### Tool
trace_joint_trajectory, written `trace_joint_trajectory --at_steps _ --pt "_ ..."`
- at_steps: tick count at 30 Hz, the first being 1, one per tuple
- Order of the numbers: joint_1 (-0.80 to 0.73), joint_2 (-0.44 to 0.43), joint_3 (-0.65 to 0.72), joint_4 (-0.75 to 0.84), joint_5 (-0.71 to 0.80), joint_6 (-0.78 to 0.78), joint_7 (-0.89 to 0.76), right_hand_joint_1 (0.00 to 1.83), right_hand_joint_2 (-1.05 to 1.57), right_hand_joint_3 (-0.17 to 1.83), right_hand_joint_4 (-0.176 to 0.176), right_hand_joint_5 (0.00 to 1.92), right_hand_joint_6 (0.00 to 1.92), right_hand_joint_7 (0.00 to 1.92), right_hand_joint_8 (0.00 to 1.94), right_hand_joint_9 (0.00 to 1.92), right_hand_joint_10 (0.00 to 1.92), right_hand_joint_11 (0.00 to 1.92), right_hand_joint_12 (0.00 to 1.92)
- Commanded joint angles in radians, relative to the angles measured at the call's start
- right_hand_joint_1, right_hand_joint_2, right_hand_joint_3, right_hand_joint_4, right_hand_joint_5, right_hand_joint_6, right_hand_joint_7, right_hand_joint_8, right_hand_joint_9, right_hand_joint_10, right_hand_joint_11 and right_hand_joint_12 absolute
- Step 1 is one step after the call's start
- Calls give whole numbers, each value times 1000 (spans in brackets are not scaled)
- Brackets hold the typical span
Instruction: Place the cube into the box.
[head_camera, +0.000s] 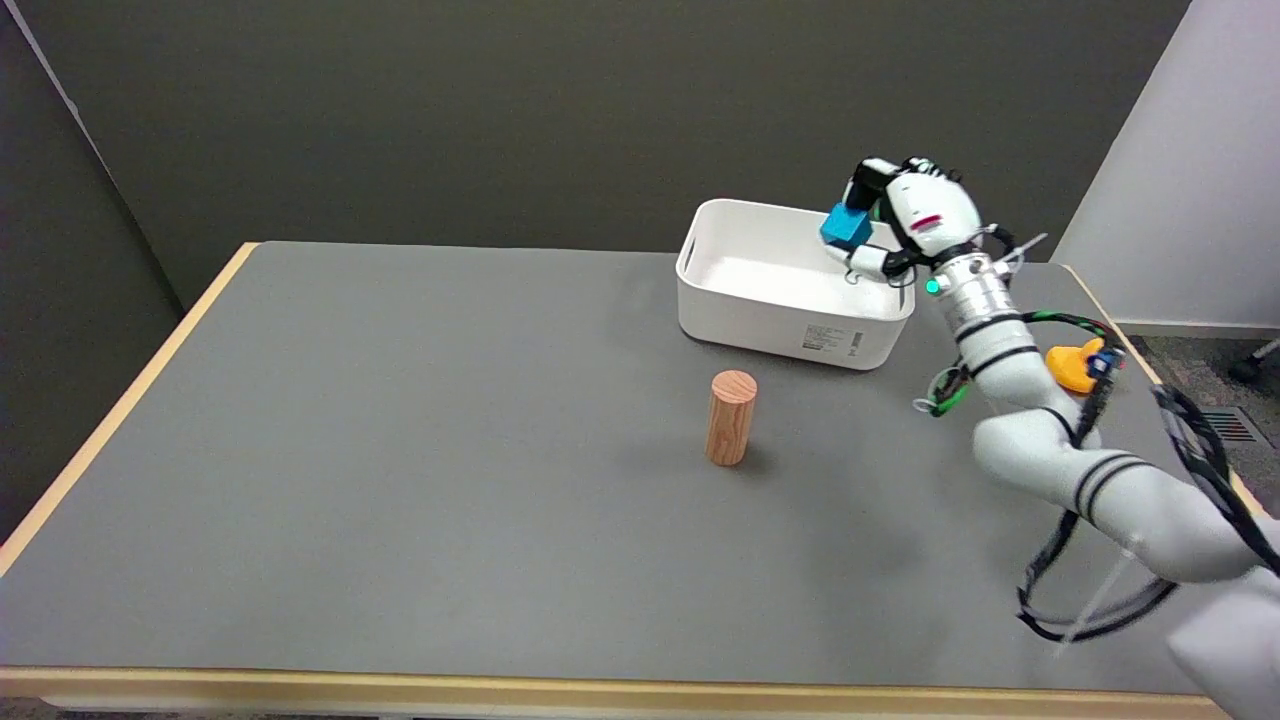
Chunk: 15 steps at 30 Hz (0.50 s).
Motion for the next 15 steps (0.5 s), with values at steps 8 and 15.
trace_joint_trajectory --at_steps 8,15 --pt "36 -35 -49 76 320 -239 -4 554 554 891 62 35 238 -1 -1 -1 -1 -1 521" --pt "-231 30 70 360 321 -23 2 504 528 852 68 33 148 -1 -1 -1 -1 -1 467"
